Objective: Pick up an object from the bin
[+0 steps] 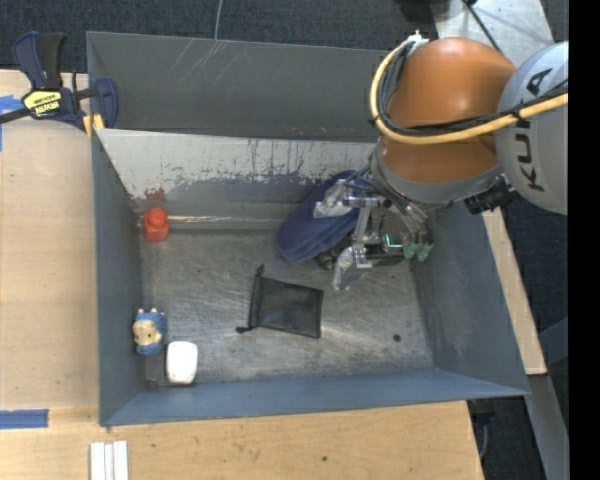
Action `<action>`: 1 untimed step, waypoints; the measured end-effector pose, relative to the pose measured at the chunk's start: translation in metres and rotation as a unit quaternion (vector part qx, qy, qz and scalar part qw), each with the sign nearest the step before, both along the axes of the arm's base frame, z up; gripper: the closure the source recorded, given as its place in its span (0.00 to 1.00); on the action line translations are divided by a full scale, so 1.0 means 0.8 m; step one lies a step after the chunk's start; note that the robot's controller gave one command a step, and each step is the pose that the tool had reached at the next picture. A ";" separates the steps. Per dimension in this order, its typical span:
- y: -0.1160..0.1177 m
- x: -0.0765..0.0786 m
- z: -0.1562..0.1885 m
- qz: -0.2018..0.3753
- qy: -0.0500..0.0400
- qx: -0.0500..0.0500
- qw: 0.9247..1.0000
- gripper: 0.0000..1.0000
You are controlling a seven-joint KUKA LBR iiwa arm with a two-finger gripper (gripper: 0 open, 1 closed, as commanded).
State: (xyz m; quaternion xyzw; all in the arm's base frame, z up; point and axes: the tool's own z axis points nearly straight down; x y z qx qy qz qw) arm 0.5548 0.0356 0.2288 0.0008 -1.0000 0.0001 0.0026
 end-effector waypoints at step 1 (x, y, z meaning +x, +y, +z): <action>0.032 -0.016 -0.195 -0.050 -0.007 0.001 0.999 0.00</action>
Offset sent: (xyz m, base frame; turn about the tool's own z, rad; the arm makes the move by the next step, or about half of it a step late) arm -0.0163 0.0252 -0.1588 0.0999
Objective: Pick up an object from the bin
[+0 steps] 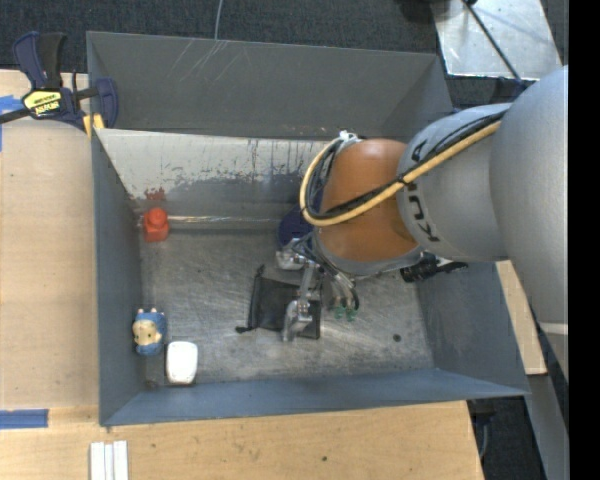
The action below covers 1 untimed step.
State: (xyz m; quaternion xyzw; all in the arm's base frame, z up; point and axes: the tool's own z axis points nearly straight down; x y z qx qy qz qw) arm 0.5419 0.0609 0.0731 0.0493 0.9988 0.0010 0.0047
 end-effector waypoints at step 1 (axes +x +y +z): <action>0.006 -0.020 0.035 -0.079 0.003 0.000 0.997 0.00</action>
Offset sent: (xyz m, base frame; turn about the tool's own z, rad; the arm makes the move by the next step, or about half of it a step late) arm -0.0167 0.0048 0.0269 0.1589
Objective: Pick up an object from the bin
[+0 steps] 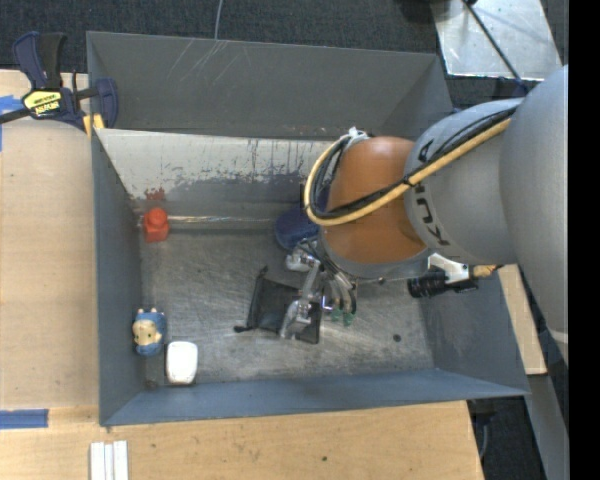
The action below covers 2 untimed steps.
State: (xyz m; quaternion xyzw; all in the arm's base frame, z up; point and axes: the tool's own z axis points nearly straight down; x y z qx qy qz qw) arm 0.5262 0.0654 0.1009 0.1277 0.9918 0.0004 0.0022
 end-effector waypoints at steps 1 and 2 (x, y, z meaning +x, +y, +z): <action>0.010 -0.029 -0.001 -0.072 0.003 0.000 0.997 0.00; 0.013 -0.023 -0.034 -0.205 0.002 0.001 0.979 0.00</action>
Offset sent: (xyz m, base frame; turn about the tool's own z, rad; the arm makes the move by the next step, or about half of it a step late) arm -0.0230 0.0085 -0.0009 0.1453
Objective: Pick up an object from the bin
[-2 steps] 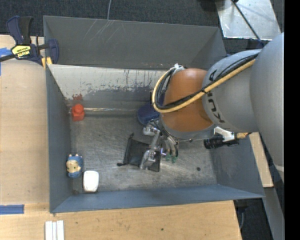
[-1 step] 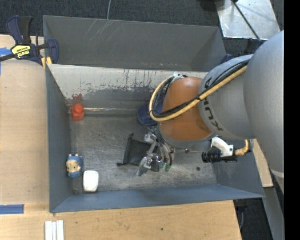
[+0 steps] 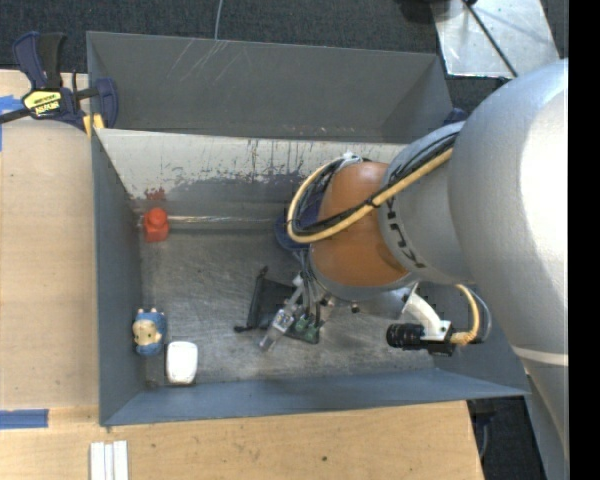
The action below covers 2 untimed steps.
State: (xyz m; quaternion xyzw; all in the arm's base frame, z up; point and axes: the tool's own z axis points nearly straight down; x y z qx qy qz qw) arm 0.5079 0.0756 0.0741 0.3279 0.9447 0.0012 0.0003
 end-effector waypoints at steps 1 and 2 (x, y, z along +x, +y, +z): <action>0.000 0.001 0.003 0.001 0.000 0.000 1.000 0.00; -0.003 0.008 0.007 0.000 -0.010 -0.002 1.000 1.00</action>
Offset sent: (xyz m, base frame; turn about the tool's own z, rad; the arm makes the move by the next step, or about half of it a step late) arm 0.0000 0.0000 0.0000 0.0000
